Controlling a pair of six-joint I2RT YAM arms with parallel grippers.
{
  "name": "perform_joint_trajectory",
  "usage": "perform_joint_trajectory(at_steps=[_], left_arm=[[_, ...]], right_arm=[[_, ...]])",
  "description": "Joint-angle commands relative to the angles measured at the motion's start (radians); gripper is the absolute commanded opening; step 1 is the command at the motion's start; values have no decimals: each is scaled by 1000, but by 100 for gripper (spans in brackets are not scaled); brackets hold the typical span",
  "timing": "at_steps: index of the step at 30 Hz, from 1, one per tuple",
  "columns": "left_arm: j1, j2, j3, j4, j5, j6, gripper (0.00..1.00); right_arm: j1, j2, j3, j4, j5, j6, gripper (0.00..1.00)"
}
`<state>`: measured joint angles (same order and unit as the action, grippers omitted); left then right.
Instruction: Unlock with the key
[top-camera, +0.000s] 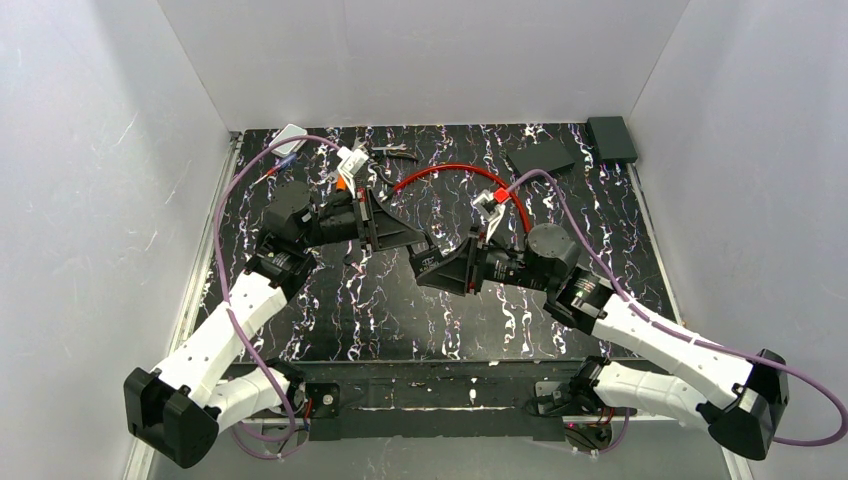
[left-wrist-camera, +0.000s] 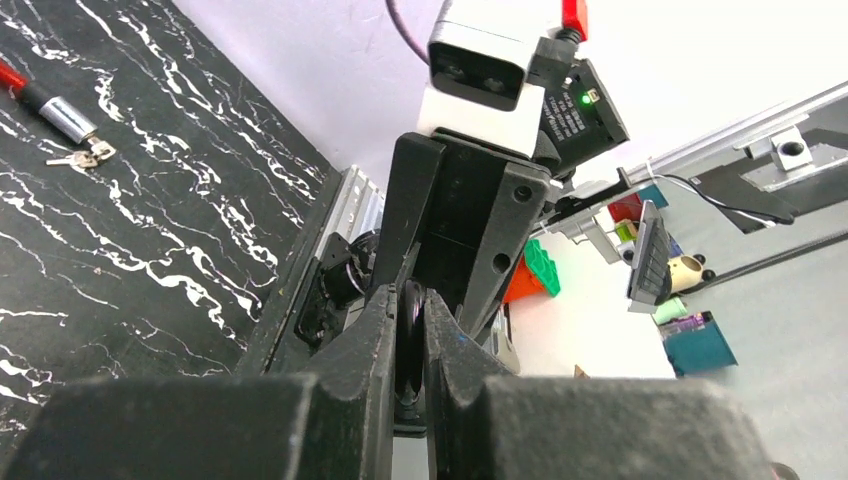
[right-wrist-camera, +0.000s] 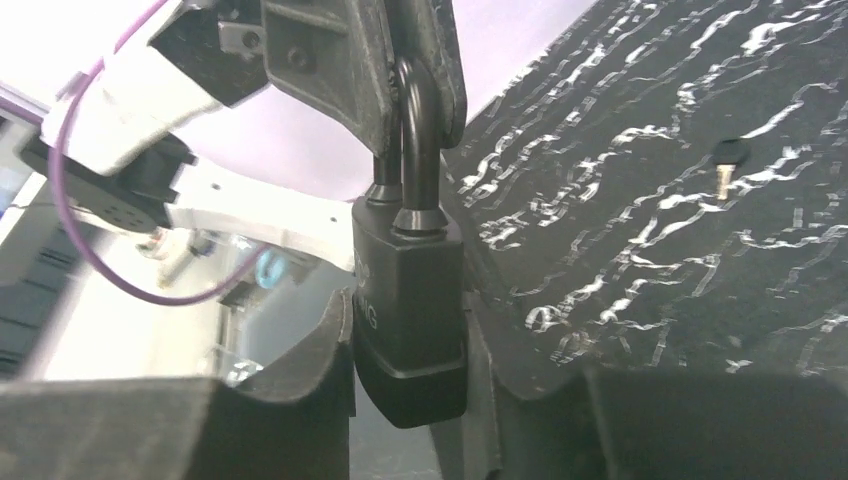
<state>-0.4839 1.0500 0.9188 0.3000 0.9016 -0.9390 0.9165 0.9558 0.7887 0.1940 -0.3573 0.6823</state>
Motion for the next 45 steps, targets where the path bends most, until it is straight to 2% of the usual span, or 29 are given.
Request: perform_joint_trajectory(at_steps=[1, 3, 4, 5, 7, 8, 9, 11, 15, 16, 19, 20, 22, 26, 32, 45], left_arm=[[-2, -12, 52, 55, 41, -42, 0], [-2, -3, 51, 55, 38, -33, 0], [-2, 2, 51, 56, 34, -28, 2], [-1, 11, 49, 53, 31, -22, 15], [11, 28, 44, 37, 18, -4, 51], [21, 33, 41, 8, 8, 13, 65], [34, 34, 38, -16, -1, 32, 74], [74, 42, 40, -82, -14, 64, 82], [194, 60, 52, -188, 2, 90, 86], [208, 59, 76, -282, -26, 135, 87], [212, 73, 209, -661, -220, 386, 86], [210, 79, 246, -762, -342, 455, 86], [201, 85, 277, -878, -553, 548, 85], [194, 65, 208, -886, -793, 590, 84], [195, 13, 86, -811, -928, 633, 82], [194, 2, 62, -808, -981, 653, 80]], right_arm=[[-5, -12, 14, 81, 11, 0, 13], [-5, -15, 30, 42, 38, 0, 2], [-5, -17, 43, 9, 60, -2, 1], [-5, -19, 58, -51, 90, -6, 1], [-5, -22, 97, -161, 184, -15, 1], [-5, -22, 114, -233, 235, -15, 1], [-5, -19, 134, -302, 292, -18, 1], [-6, -4, 170, -436, 402, -8, 1], [-5, 38, 210, -620, 582, 48, 1], [-5, 47, 212, -651, 633, 75, 1], [-5, 99, 231, -744, 785, 155, 1], [-5, 125, 244, -775, 821, 176, 1], [-4, 192, 275, -829, 893, 222, 1], [-1, 345, 348, -906, 1012, 265, 1], [-1, 446, 338, -809, 1082, 261, 1], [-20, 657, 323, -590, 1118, 244, 1]])
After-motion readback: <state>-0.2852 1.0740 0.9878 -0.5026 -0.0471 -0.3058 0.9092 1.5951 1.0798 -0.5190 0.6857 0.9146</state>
